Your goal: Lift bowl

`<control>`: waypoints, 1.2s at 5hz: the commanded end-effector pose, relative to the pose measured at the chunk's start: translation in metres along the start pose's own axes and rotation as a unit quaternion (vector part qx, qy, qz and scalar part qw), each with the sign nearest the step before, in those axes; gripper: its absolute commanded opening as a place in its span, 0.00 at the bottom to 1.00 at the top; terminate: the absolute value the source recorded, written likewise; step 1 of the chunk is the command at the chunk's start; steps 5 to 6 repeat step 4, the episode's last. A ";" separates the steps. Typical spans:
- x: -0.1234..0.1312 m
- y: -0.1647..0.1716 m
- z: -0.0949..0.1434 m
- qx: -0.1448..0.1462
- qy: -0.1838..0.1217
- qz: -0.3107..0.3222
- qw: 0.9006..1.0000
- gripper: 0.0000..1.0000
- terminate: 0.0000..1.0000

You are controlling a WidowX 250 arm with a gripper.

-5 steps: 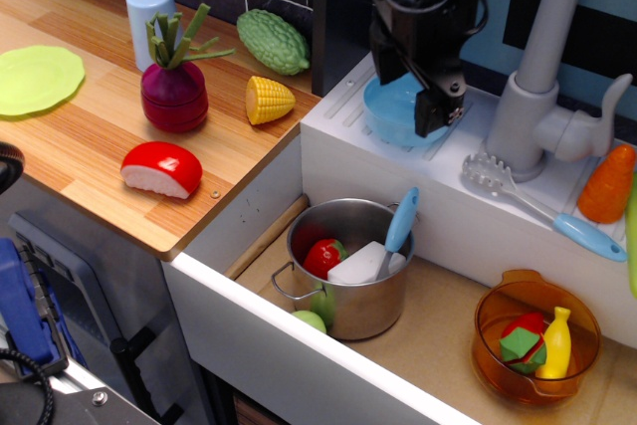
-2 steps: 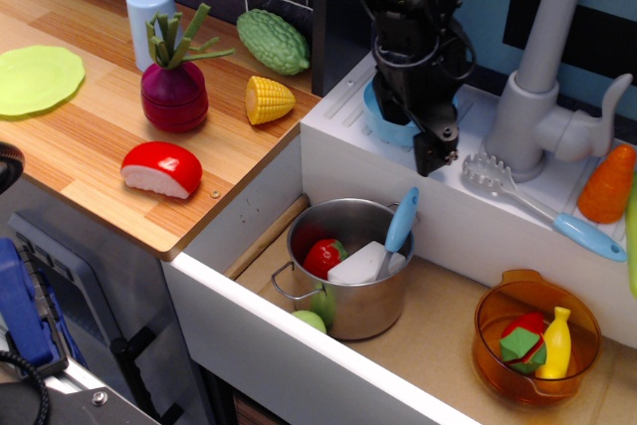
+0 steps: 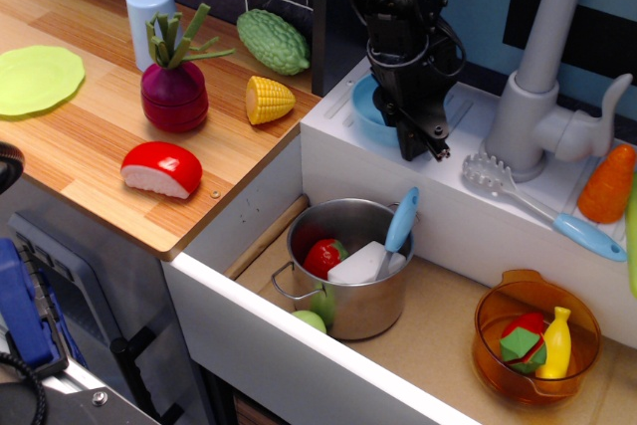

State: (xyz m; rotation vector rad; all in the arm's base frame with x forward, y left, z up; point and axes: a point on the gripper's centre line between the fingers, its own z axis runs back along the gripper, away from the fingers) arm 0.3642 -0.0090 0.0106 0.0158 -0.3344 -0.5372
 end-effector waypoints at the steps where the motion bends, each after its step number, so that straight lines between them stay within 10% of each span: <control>1: 0.022 0.008 0.036 0.032 0.003 -0.015 0.999 0.00 0.00; 3: 0.042 0.005 0.100 0.076 0.043 -0.071 0.994 0.00 0.00; 4: 0.048 0.002 0.119 0.087 0.046 -0.092 0.991 0.00 1.00; 6: 0.048 0.002 0.119 0.087 0.046 -0.092 0.991 0.00 1.00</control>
